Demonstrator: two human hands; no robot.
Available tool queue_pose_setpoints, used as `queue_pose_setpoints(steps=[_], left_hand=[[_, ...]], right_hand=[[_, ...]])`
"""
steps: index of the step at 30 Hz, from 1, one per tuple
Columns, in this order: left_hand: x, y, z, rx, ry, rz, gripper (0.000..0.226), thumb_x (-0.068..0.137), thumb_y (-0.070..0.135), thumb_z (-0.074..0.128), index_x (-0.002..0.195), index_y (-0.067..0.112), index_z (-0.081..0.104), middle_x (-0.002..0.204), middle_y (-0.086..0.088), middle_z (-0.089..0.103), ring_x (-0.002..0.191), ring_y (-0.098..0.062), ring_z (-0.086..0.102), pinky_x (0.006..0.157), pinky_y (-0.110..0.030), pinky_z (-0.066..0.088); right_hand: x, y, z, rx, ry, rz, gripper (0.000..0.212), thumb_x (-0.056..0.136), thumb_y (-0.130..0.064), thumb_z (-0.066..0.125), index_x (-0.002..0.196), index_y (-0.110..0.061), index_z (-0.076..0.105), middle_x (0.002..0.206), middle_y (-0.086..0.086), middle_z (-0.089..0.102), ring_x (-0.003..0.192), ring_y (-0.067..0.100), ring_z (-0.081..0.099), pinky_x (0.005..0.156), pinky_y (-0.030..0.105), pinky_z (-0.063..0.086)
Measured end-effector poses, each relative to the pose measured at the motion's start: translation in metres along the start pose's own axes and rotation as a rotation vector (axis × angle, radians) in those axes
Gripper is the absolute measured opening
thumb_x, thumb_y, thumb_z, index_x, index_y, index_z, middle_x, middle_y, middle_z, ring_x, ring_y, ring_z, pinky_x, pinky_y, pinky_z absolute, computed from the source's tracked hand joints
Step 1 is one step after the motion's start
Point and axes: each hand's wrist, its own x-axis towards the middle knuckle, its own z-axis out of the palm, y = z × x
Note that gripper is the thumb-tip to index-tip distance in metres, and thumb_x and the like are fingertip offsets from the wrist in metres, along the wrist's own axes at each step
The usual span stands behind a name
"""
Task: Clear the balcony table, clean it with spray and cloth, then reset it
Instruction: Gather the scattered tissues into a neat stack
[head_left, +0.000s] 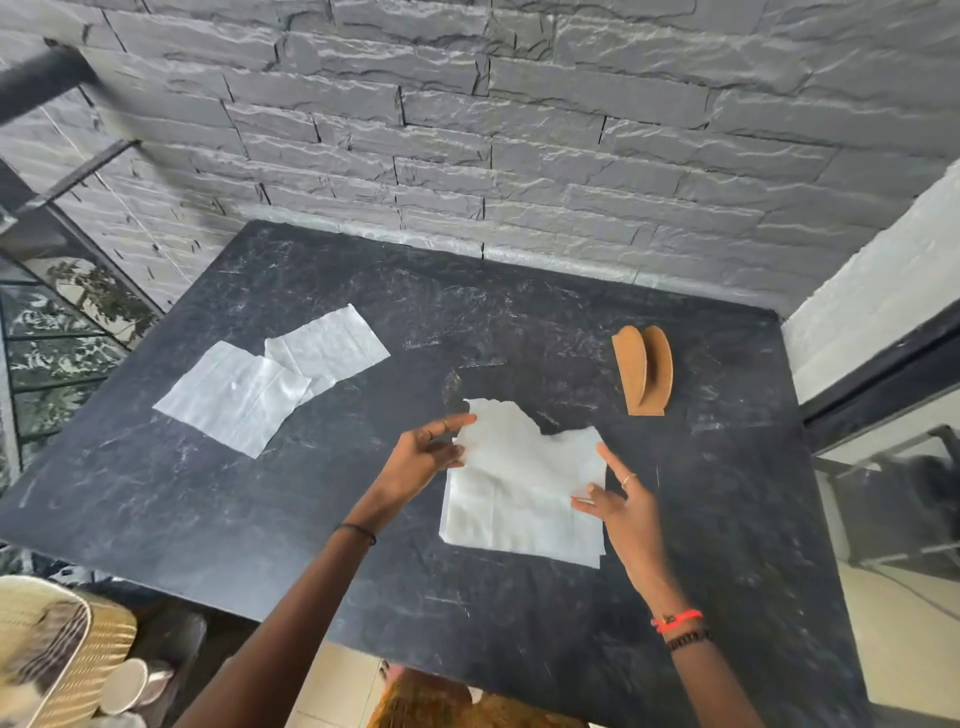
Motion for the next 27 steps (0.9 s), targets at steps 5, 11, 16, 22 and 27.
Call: queue_pose_setpoints(steps=[5, 11, 16, 22, 27], left_hand=[[-0.018, -0.037, 0.005, 0.202, -0.023, -0.065, 0.044, 0.091, -0.009, 0.055, 0.133, 0.007, 0.056, 0.091, -0.01, 0.051, 0.077, -0.016, 0.048, 0.076, -0.018, 0.052], [-0.029, -0.063, 0.013, 0.397, 0.021, -0.153, 0.043, 0.088, -0.004, 0.059, 0.128, 0.012, 0.06, 0.089, -0.014, 0.061, 0.067, -0.02, 0.058, 0.081, -0.036, 0.053], [-0.039, -0.072, 0.012, 0.447, 0.05, -0.098, 0.04, 0.087, -0.004, 0.058, 0.122, 0.014, 0.063, 0.116, -0.008, 0.061, 0.072, -0.015, 0.061, 0.066, -0.014, 0.049], [-0.039, -0.075, 0.006, 0.542, 0.136, -0.089, 0.028, 0.09, 0.011, 0.057, 0.113, 0.023, 0.069, 0.112, 0.005, 0.056, 0.096, -0.018, 0.067, 0.079, -0.025, 0.049], [-0.026, -0.069, 0.011, 0.903, 0.226, 0.207, 0.035, 0.095, 0.013, 0.049, 0.126, 0.022, 0.062, 0.124, -0.001, 0.062, 0.105, -0.026, 0.06, 0.088, -0.035, 0.045]], right_hand=[[-0.019, 0.029, 0.0, -0.178, 0.027, 0.089, 0.053, 0.092, 0.012, 0.047, 0.141, -0.006, 0.041, 0.15, 0.011, 0.037, 0.074, 0.027, 0.069, 0.06, 0.02, 0.059], [-0.026, 0.031, -0.001, -0.348, 0.083, 0.118, 0.052, 0.09, 0.011, 0.049, 0.139, -0.005, 0.044, 0.148, 0.009, 0.037, 0.076, 0.032, 0.069, 0.057, 0.02, 0.058], [-0.03, 0.028, -0.003, -0.47, 0.094, 0.097, 0.048, 0.09, 0.004, 0.053, 0.137, -0.005, 0.047, 0.139, 0.013, 0.047, 0.073, 0.028, 0.07, 0.054, 0.022, 0.058], [-0.041, 0.025, -0.004, -0.905, 0.065, 0.069, 0.033, 0.094, -0.021, 0.053, 0.126, -0.015, 0.059, 0.123, 0.011, 0.049, 0.097, 0.025, 0.061, 0.084, 0.035, 0.052], [-0.03, 0.02, 0.004, -1.3, 0.198, -0.166, 0.035, 0.095, -0.027, 0.048, 0.128, -0.023, 0.058, 0.135, 0.004, 0.047, 0.124, 0.025, 0.043, 0.097, 0.038, 0.042]])
